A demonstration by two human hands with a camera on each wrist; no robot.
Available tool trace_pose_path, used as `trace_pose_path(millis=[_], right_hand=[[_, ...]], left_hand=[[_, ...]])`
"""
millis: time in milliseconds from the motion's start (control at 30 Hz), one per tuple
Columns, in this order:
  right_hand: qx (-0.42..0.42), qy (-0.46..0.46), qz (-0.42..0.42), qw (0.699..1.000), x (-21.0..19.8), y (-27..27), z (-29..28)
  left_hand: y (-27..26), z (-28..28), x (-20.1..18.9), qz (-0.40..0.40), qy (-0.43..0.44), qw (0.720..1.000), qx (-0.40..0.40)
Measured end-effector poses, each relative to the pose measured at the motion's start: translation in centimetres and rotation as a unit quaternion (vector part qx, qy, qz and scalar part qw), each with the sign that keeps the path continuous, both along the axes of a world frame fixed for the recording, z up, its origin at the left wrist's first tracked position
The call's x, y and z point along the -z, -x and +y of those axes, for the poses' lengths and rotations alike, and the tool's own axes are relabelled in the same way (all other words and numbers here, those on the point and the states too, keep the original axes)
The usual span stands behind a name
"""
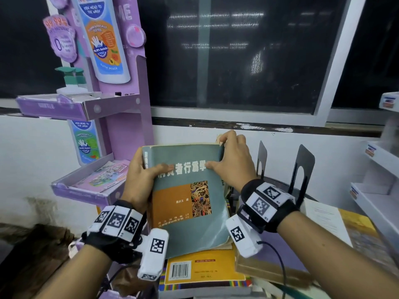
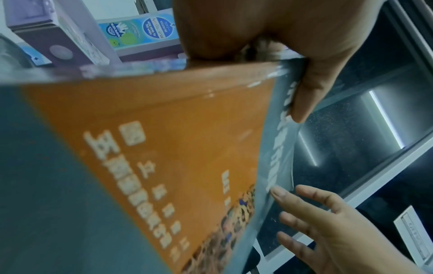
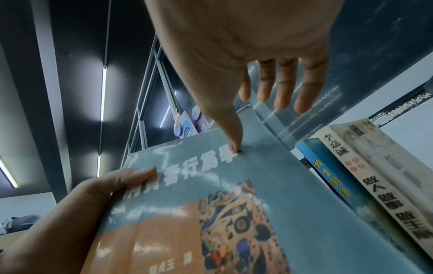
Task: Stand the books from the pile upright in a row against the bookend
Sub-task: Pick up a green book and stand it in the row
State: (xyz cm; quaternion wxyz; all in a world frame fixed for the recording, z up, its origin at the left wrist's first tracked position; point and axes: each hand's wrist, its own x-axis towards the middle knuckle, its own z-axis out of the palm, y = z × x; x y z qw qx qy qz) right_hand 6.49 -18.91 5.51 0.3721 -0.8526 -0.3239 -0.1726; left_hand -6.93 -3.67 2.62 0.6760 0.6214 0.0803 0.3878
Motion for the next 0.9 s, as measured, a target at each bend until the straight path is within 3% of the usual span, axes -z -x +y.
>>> trace_pose_path(millis=[200, 367, 667, 900], right_hand=[[-0.119, -0.021, 0.057, 0.991, -0.1, 2.5, 0.9], [-0.216, -0.011, 0.066, 0.974, -0.8, 5.0, 1.5], [-0.233, 0.004, 0.120, 0.965, -1.7, 6.2, 0.8], [-0.155, -0.072, 0.120, 0.978, -2.0, 6.9, 1.4]], left_hand=[[-0.1, -1.2, 0.6, -0.088, 0.065, 0.990, -0.084], [-0.6, -2.6, 0.8, -0.095, -0.017, 0.988, -0.119], [0.0, -2.7, -0.4, -0.111, 0.070, 0.989, 0.075], [0.5, -2.1, -0.9, -0.065, 0.012, 0.993, 0.099]])
